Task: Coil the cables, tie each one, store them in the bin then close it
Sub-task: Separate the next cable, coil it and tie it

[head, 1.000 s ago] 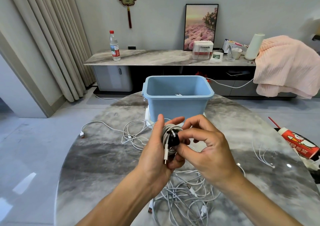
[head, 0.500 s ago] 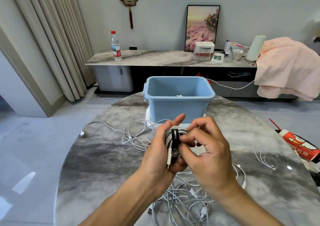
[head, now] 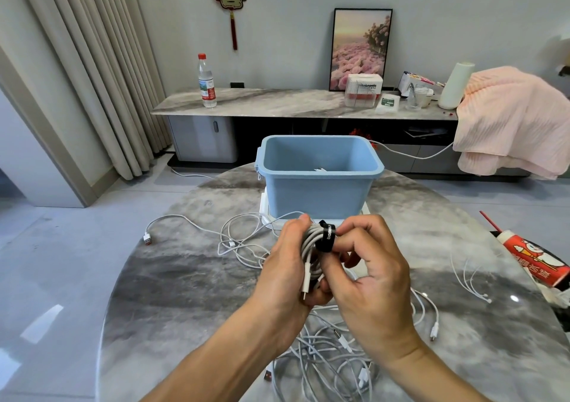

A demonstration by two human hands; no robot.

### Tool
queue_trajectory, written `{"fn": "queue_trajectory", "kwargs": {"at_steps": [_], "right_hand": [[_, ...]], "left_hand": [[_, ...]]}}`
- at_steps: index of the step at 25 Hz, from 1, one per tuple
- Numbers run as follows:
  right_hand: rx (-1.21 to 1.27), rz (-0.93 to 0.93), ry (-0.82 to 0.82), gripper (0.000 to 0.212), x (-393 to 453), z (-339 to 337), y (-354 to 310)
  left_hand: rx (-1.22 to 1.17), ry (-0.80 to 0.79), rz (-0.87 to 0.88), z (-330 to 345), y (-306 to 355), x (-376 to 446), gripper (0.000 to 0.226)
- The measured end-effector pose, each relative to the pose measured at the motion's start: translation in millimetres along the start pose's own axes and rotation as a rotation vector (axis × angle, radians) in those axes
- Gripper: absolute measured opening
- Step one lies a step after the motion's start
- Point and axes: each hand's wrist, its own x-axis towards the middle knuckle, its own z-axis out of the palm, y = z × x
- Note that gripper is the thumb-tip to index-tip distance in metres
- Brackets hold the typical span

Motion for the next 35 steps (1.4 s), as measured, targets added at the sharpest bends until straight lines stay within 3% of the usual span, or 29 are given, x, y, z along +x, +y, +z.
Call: {"fn": "queue_trajectory", "kwargs": {"at_steps": [10,15,18,24,29,35], "right_hand": [[0.356,0.142,-0.135,0.009,19.9,-17.6,-10.6],[0.600,0.555,-0.155,0.009,37.8,-30.0,-15.1],[0.561,0.696,-0.253,0.005,39.0,-32.0,-18.4],[0.541,0.759,-0.388,0.012,46.3,-42.6,-19.7],[0.427,0.664,-0.384,0.010,47.6,-43.9,-17.6],[0.037,0.274,-0.229,0.020,27.9,-30.1,-8.9]], "left_hand": [[0.022,-0.034,0.088,-5.8,5.7,0.9,0.015],[0.084,-0.122,0.156,-4.1,3.5,-2.0,0.018],[0.198,-0.121,0.255,-7.2,3.8,-1.4,0.017],[0.341,-0.194,0.355,-9.0,5.4,-2.3,0.020],[0.367,-0.229,0.346,-12.4,4.0,-0.7,0.017],[0.317,-0.143,0.230,-5.4,0.2,-3.1,0.022]]}}
